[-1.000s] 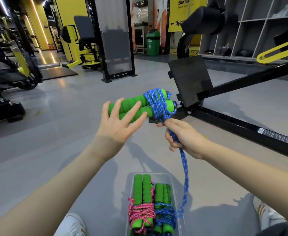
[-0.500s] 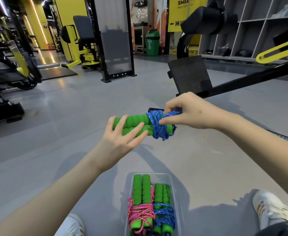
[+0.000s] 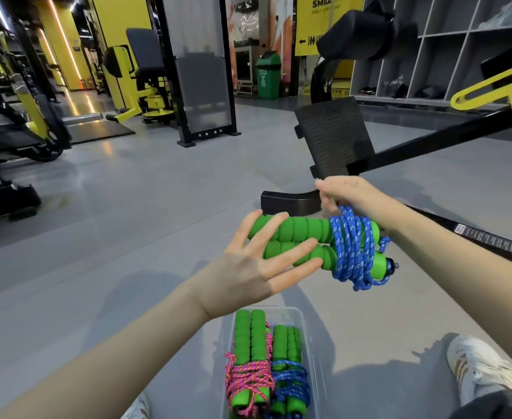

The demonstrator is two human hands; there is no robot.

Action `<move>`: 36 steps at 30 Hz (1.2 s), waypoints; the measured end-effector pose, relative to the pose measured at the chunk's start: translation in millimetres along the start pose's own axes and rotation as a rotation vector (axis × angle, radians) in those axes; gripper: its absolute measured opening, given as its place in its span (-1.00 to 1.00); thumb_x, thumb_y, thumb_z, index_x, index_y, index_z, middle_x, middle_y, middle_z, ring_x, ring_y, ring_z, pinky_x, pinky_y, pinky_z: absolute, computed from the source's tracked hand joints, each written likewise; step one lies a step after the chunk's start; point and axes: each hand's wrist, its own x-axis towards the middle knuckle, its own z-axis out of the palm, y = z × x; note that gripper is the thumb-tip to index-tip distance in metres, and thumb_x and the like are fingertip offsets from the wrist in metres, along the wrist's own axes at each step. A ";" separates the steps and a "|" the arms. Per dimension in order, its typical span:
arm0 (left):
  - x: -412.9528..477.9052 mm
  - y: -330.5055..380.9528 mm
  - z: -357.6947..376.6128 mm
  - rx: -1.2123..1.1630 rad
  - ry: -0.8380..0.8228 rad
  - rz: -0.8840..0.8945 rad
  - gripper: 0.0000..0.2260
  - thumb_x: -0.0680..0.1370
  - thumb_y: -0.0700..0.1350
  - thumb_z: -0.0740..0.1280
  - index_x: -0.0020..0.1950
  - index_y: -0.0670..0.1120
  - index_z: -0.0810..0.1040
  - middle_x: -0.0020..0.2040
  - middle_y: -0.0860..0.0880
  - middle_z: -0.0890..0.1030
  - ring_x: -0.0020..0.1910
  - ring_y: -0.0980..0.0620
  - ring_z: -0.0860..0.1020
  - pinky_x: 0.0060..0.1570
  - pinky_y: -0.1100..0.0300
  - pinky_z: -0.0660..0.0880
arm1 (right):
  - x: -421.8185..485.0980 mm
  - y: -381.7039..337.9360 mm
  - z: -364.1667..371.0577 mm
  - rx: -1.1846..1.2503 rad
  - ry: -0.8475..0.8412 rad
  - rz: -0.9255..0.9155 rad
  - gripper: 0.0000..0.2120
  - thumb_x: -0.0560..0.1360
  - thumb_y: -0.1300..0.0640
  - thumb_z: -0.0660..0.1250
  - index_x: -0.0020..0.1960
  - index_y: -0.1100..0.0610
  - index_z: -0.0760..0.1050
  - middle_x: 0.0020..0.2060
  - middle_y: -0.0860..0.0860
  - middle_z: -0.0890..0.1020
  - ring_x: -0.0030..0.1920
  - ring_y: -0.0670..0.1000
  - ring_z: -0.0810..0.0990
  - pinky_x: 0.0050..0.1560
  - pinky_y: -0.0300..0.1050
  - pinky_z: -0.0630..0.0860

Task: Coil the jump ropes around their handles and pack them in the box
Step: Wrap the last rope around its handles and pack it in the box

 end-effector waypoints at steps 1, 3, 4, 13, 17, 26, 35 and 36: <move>0.4 -1.0 -0.2 0.009 0.001 -0.012 -0.70 0.64 -0.20 0.17 0.37 -0.01 0.38 0.33 -0.01 0.52 0.25 -0.36 0.39 0.21 -0.30 0.34 | 2.3 3.6 1.7 0.108 -0.020 0.077 -0.65 0.24 -0.23 0.44 -0.47 0.02 0.49 -0.55 -0.07 0.45 -0.51 -0.04 0.36 -0.37 -0.13 0.31; 1.0 -3.0 -0.7 0.038 0.006 -0.054 -0.69 0.64 -0.18 0.20 0.38 -0.01 0.37 0.33 -0.01 0.51 0.24 -0.36 0.41 0.20 -0.31 0.35 | 7.4 29.9 0.5 0.279 -0.057 0.180 -0.63 0.29 -0.21 0.41 -0.45 0.07 0.52 -0.52 -0.04 0.49 -0.54 -0.08 0.45 -0.42 -0.22 0.43; 1.0 -4.0 -1.2 0.053 0.009 -0.080 -0.69 0.64 -0.18 0.20 0.38 -0.01 0.37 0.33 -0.02 0.51 0.23 -0.36 0.43 0.19 -0.31 0.36 | 12.0 42.6 2.2 0.300 0.001 0.241 -0.64 0.40 -0.15 0.31 -0.39 0.11 0.52 -0.45 0.02 0.53 -0.51 -0.05 0.52 -0.40 -0.21 0.48; -26.3 -24.2 6.8 0.188 -0.014 -0.265 -0.64 0.61 -0.33 0.07 0.34 -0.08 0.43 0.26 -0.08 0.57 0.09 -0.38 0.55 0.08 -0.28 0.45 | -4.2 43.8 62.4 0.523 0.131 0.273 -0.68 0.57 0.29 -0.03 -0.32 0.11 0.27 -0.60 -0.07 0.24 -0.58 -0.10 0.18 -0.38 -0.20 0.29; -37.3 -35.1 10.3 0.216 -0.016 -0.308 -0.62 0.60 -0.36 0.01 0.30 -0.12 0.46 0.23 -0.11 0.59 0.05 -0.39 0.55 0.04 -0.28 0.45 | -10.2 39.7 79.6 0.409 0.197 0.306 -0.78 0.61 0.21 0.01 -0.15 0.18 0.36 -0.61 -0.08 0.14 -0.60 -0.08 0.10 -0.47 -0.22 0.27; -34.8 -41.0 2.4 0.175 -0.022 -0.364 -0.57 0.53 -0.42 0.03 0.33 -0.17 0.42 0.25 -0.15 0.57 0.06 -0.41 0.53 0.03 -0.26 0.43 | -0.7 42.1 72.0 -0.151 0.513 0.039 -0.77 0.61 0.17 0.11 -0.22 0.18 0.34 -0.43 0.03 0.38 -0.46 -0.04 0.42 -0.45 -0.38 0.37; -16.8 -41.9 -1.8 0.179 0.034 -0.273 -0.60 0.56 -0.39 0.06 0.34 -0.15 0.42 0.23 -0.14 0.58 0.06 -0.40 0.53 0.03 -0.25 0.43 | -11.4 70.7 63.0 -0.370 0.564 0.020 -0.76 0.52 0.02 0.16 -0.28 0.10 0.29 -0.41 0.04 0.42 -0.30 0.25 0.50 -0.24 0.07 0.46; -19.7 -43.6 0.1 0.178 0.027 -0.302 -0.58 0.54 -0.40 0.05 0.35 -0.15 0.41 0.24 -0.14 0.57 0.06 -0.40 0.53 0.04 -0.24 0.42 | -16.4 73.9 65.1 -0.425 0.542 -0.017 -0.73 0.56 0.06 0.20 -0.29 0.08 0.27 -0.43 0.09 0.44 -0.31 0.27 0.51 -0.25 0.10 0.44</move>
